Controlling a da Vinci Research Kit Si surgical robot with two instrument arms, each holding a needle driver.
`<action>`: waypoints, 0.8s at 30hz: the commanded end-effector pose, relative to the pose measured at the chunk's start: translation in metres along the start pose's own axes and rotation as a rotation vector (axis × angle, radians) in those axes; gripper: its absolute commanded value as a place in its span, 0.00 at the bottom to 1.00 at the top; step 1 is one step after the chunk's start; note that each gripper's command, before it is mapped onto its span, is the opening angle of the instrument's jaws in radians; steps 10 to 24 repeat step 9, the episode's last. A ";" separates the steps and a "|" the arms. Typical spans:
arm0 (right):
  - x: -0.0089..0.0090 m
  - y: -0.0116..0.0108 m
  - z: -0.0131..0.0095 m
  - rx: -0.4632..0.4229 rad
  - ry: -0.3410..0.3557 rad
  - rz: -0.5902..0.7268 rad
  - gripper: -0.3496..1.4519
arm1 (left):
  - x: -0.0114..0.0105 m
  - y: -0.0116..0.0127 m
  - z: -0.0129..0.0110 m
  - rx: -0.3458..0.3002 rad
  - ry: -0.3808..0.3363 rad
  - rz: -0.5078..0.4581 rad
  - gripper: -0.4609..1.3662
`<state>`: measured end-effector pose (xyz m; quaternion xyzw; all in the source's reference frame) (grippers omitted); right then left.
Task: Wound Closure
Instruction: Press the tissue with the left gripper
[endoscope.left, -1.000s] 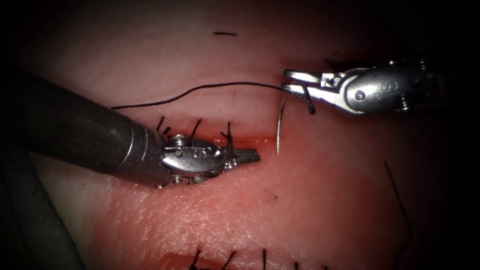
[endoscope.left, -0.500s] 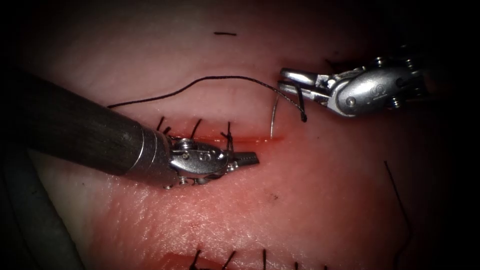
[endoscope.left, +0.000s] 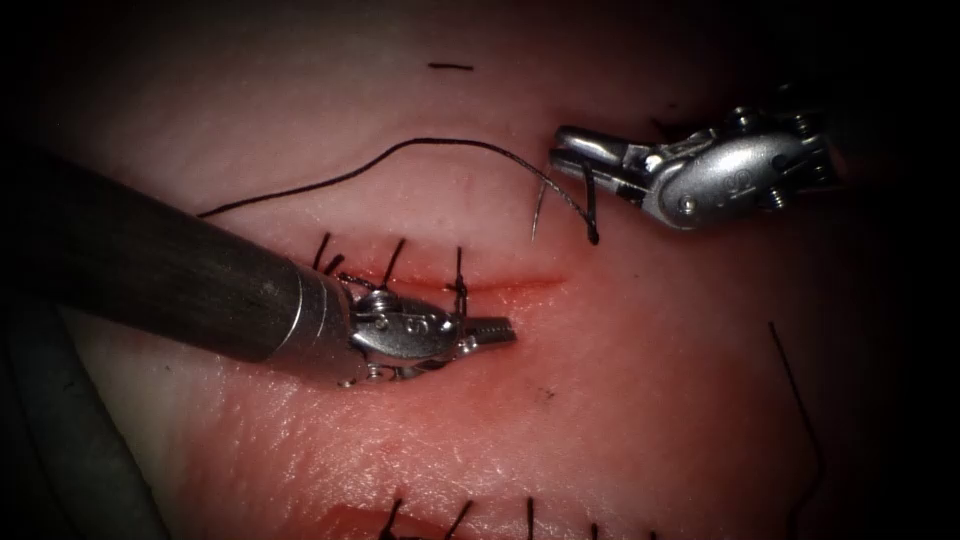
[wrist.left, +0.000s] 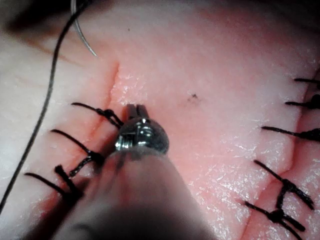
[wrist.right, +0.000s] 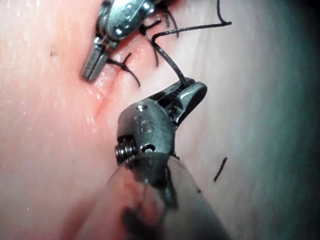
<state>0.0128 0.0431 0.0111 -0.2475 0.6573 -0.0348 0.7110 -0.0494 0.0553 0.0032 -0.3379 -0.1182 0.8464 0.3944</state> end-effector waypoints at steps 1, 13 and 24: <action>-0.0001 0.0000 0.0000 -0.009 -0.001 0.000 0.00 | 0.0000 0.0000 0.0001 -0.003 0.001 0.000 0.20; -0.0002 -0.0004 -0.0001 -0.012 -0.005 -0.003 0.00 | -0.0001 0.0000 0.0001 -0.005 0.002 0.000 0.19; -0.0002 -0.0004 -0.0001 -0.012 -0.005 -0.003 0.00 | -0.0001 0.0000 0.0001 -0.005 0.002 0.000 0.19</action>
